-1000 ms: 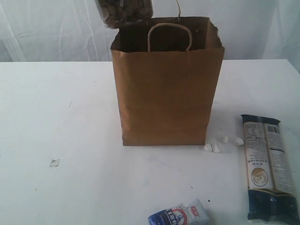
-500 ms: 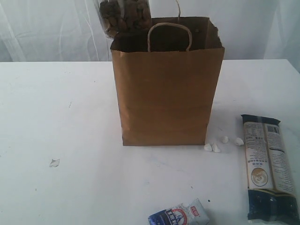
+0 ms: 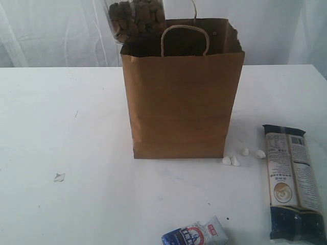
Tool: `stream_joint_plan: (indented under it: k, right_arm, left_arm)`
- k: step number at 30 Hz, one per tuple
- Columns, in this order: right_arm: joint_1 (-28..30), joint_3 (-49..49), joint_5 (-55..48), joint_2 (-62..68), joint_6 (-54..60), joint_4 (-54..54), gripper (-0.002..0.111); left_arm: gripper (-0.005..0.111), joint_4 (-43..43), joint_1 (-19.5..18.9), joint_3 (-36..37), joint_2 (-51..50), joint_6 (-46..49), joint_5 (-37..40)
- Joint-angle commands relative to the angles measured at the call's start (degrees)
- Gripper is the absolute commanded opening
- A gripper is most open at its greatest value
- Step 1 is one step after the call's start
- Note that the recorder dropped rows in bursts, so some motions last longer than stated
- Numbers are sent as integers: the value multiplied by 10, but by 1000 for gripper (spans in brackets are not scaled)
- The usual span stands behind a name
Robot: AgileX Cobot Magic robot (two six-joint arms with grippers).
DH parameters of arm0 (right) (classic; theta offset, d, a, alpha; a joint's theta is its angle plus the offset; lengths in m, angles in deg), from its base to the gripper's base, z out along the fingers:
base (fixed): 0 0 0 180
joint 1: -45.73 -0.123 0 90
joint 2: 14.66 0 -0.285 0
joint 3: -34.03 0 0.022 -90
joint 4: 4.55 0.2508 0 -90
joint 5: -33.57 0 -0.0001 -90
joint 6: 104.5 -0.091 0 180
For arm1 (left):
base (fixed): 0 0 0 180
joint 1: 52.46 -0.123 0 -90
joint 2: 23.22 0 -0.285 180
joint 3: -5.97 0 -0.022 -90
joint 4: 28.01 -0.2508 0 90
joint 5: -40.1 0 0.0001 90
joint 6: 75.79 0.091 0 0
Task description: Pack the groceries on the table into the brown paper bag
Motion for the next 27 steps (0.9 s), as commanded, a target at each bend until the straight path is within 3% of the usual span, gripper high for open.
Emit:
stream_joint_plan:
  k: [1, 13, 17, 22, 27]
  right_arm:
    - [5, 1, 1, 0, -2, -2, 0]
    - [5, 1, 1, 0, -2, -2, 0]
    - [5, 1, 1, 0, -2, -2, 0]
    - [5, 1, 1, 0, -2, -2, 0]
    - [5, 1, 1, 0, -2, -2, 0]
  left_arm:
    - [0, 37, 0, -4, 21, -17, 54]
    - [0, 37, 0, -4, 36, -34, 54]
    - [0, -24, -5, -4, 38, -55, 54]
    - [0, 28, -39, -4, 49, -65, 54]
    - [0, 37, -39, -4, 58, -71, 54]
